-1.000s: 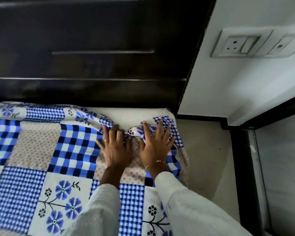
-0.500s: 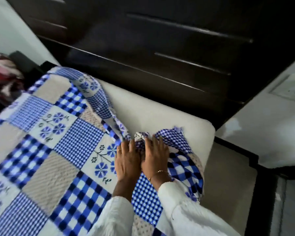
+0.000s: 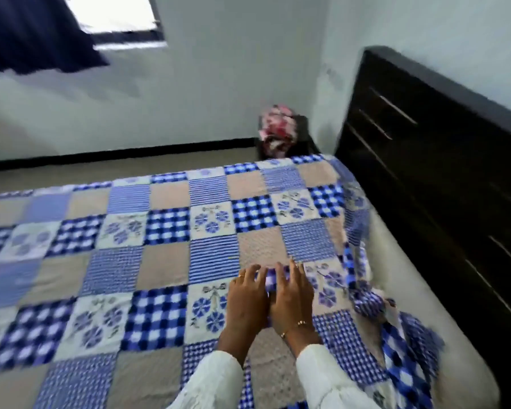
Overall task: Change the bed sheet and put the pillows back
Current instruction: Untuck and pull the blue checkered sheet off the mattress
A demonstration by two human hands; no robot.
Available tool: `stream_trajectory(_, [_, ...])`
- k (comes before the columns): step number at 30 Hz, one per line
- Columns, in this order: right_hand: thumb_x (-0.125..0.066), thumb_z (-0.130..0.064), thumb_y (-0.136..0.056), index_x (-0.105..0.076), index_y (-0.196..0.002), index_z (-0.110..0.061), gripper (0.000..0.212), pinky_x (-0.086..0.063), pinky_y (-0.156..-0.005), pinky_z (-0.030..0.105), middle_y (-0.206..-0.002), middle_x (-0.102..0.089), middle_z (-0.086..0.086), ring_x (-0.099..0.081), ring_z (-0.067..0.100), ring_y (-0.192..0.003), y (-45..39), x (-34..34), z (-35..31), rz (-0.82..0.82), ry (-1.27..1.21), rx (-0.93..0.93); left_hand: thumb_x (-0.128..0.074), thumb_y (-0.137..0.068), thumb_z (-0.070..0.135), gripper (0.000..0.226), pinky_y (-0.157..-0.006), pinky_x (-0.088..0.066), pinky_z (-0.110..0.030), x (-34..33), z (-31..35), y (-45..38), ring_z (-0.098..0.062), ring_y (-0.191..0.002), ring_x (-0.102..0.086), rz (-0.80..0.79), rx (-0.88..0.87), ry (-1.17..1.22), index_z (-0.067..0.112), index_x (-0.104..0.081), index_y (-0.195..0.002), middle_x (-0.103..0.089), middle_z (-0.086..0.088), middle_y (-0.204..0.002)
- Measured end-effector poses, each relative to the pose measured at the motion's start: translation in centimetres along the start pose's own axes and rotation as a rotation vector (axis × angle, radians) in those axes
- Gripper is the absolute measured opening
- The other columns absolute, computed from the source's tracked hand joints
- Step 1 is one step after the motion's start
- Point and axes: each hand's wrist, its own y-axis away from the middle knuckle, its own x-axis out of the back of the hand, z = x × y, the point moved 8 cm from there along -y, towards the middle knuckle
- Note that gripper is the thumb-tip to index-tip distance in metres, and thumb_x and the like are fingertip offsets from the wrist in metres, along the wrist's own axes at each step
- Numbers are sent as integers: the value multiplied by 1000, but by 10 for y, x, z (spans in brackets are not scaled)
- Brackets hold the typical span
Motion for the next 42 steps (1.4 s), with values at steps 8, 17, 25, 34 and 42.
stream_trajectory(8, [-46, -26, -66, -58, -103, -15, 40, -55, -59, 45, -101, -68, 20, -68, 37, -90, 75, -49, -244, -253, -67, 469, -43, -64, 30, 38, -54, -51, -22, 138, -173, 140, -20, -69, -67, 190, 414, -103, 15, -71, -85, -69, -2, -83])
stream_trajectory(17, [-58, -15, -57, -58, -101, -20, 45, -56, -64, 37, -101, -69, 14, -69, 31, -90, 219, -146, -505, -475, -129, 909, -43, -71, 30, 26, -49, -49, -21, 236, -366, 352, -15, -64, -65, 349, 730, -194, 19, -65, -79, -66, 2, -77])
stream_trajectory(25, [-38, -27, -61, -46, -104, -20, 45, -55, -54, 34, -94, -69, 13, -70, 27, -78, 352, -231, -722, -697, -177, 1046, -42, -71, 29, 26, -44, -42, -24, 336, -536, 528, -15, -55, -61, 386, 1017, -283, 20, -67, -73, -61, 4, -69])
stream_trajectory(34, [-42, -31, -64, -46, -102, -18, 40, -55, -56, 31, -94, -69, 13, -69, 28, -80, 423, -321, -906, -714, -176, 1307, -34, -77, 35, 41, -54, -49, -32, 370, -692, 645, -30, -69, -63, 537, 1349, 55, 11, -67, -83, -65, -9, -81])
stream_trajectory(42, [-88, -18, -33, -46, -104, -18, 82, -56, -60, 33, -100, -69, 14, -69, 28, -89, 467, -461, -1062, -733, -69, 1600, -28, -87, 32, 49, -88, -41, -36, 385, -871, 713, -31, -105, -55, 693, 1597, 239, 7, -59, -116, -59, -13, -114])
